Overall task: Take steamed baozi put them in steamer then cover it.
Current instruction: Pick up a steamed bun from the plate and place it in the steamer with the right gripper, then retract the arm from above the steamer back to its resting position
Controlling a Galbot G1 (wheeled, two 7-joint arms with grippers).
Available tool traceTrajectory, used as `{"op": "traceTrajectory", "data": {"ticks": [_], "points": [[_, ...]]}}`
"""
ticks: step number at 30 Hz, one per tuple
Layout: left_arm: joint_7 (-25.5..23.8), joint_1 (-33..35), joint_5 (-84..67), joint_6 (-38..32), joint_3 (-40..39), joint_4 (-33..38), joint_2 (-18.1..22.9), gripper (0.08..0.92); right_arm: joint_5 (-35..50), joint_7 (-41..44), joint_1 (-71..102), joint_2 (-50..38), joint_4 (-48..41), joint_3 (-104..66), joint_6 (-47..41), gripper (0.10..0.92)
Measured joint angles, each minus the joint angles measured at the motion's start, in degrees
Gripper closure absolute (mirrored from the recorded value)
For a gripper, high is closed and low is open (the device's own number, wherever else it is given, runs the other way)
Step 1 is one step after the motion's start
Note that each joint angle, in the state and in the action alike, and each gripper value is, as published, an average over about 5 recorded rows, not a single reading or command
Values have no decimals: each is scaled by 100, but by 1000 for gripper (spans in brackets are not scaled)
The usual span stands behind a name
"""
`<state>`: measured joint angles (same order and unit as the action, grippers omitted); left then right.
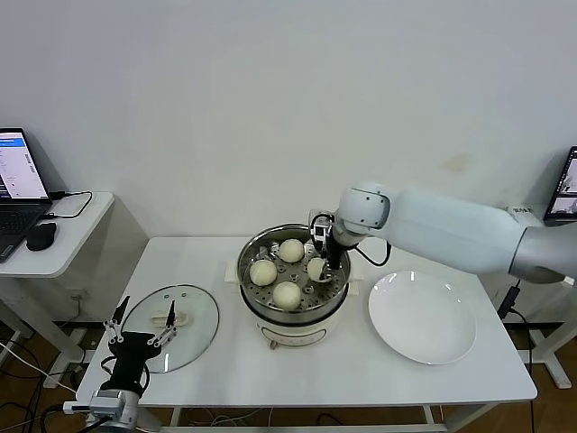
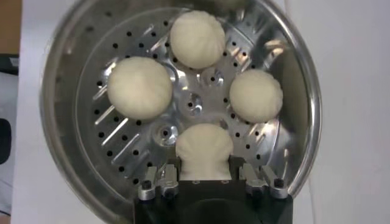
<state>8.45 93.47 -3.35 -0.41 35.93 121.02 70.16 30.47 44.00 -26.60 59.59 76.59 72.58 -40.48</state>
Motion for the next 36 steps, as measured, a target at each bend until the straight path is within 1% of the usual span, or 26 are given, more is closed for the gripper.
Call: {"op": "traceTrajectory", "data": {"ticks": [3,6,14,17,22,25,31,36], "points": [[3,1,3,-6,-3,2,2,177,-27,-35,61,2,-18,-24,-8,521],[6,6,10,-12,0,12,5,177,-46,-73,108,-1,-12,-57,-26,484],[7,16,28,-17,11,34,14,177,-29,-81,83,-96,77,-248,-59,263],[6,14,38,-19,7,52,25,177,12,-50,28,-185,159,-381,-74,215],[3,15,47,-23,-11,90,28,177,143,-68,-10,-440,371,-670,-67,203],[3,12,50,-30,-14,101,30,177,329,-284,46,-658,576,-895,11,202],[6,36,110,-82,-19,114,71,177,824,-1395,658,-1257,1160,-1667,491,203],[12,72,190,-116,-59,116,126,177,866,-2408,1917,-1742,1695,-2854,1211,203]]}}
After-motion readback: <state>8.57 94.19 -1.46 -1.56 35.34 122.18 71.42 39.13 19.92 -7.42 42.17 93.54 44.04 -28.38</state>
